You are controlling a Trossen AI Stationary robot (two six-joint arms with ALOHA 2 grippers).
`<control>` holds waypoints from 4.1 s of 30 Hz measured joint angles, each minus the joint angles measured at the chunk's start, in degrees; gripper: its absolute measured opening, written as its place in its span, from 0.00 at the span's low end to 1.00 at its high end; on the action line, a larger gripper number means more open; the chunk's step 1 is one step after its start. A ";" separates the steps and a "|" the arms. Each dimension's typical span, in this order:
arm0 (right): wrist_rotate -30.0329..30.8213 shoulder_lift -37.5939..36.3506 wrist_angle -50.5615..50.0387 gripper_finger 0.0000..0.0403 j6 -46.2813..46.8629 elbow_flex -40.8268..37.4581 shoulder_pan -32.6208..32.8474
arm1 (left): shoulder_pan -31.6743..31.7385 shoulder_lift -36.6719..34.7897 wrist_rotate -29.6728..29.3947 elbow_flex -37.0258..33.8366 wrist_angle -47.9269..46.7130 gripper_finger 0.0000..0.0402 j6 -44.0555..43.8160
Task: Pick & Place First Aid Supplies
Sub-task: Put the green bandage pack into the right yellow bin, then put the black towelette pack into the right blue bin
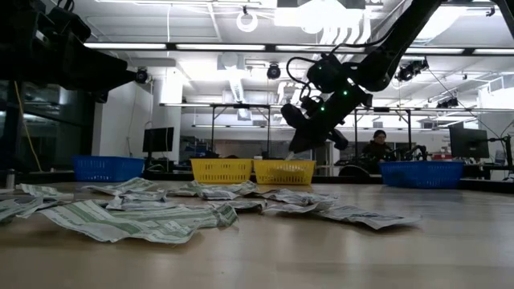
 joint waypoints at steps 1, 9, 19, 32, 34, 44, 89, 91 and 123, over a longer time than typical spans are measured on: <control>0.11 0.00 0.11 0.20 -0.01 0.00 0.09 | 0.02 -0.01 -0.02 0.00 0.00 0.43 0.01; -0.83 -0.48 -0.33 0.34 -2.92 0.00 1.82 | 0.00 0.00 -0.01 0.00 0.00 0.43 0.00; 5.92 -8.03 -13.69 0.40 -13.63 0.07 7.85 | 0.00 0.01 0.00 0.00 0.00 0.43 0.01; 8.70 -14.23 -31.44 0.35 -21.65 0.07 22.80 | 0.00 0.01 0.00 0.00 0.00 0.43 0.00; 8.70 -14.81 -34.19 0.34 -21.51 0.05 25.68 | 0.01 0.01 0.00 0.00 0.00 0.43 0.01; 5.83 -14.86 -39.83 0.34 -18.21 0.04 39.30 | 0.00 0.01 0.00 0.00 0.00 0.43 0.01; -7.74 5.69 -35.64 0.51 -37.59 10.63 60.69 | 0.00 0.00 0.00 0.00 0.00 0.43 0.01; -7.80 6.57 -35.66 0.51 -37.60 10.80 61.00 | 0.00 0.01 0.00 0.00 0.00 0.43 0.00; -6.48 8.02 -38.19 0.21 -24.37 7.90 61.42 | 0.00 0.01 0.00 0.00 0.00 0.43 0.01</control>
